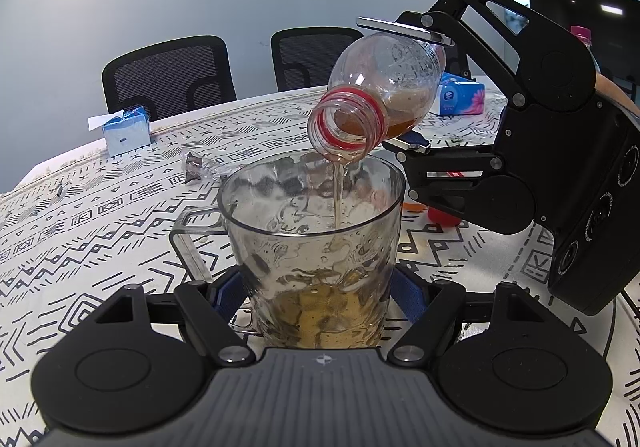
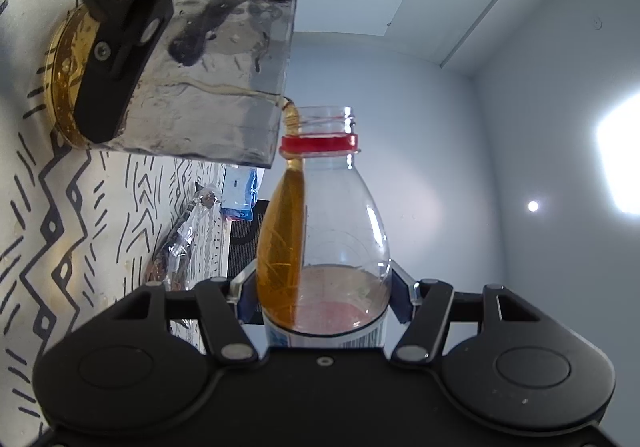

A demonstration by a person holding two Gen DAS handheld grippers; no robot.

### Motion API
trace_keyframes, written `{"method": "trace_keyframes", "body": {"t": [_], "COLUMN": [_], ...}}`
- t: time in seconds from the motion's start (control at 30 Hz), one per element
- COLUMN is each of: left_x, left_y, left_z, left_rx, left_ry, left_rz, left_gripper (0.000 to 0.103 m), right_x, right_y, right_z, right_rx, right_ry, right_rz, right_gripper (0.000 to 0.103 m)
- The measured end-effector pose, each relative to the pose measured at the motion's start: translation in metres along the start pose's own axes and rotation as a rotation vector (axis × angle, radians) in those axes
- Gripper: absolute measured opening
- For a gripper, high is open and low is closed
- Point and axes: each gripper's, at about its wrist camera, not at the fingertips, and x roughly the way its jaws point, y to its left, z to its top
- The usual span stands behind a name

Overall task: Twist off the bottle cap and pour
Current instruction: 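Keep pouring, tipping the bottle steeper with the right gripper while the left holds the mug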

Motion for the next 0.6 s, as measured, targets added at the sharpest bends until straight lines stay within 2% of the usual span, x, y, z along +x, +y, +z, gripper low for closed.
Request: {"method": "trace_keyframes", "body": {"t": [0.17,0.27,0.6], "left_x": [0.0,0.0,-0.001], "left_y": [-0.001,0.0,-0.002], "left_z": [0.0,0.0,-0.001], "left_rx": [0.001,0.001,0.006], "left_ry": [0.0,0.0,0.0], "left_rz": [0.0,0.0,0.0], "left_gripper": [0.073,0.073,0.073], "right_x": [-0.01,-0.021,-0.047], "right_y": [-0.015,-0.043,-0.092], "right_z": [0.002,0.001,0.01], "right_rx": [-0.003,-0.003,-0.009], "right_ry": [0.001,0.002,0.003], "right_rz": [-0.002,-0.001,0.009], "right_gripper": [0.065,0.065,0.065]}}
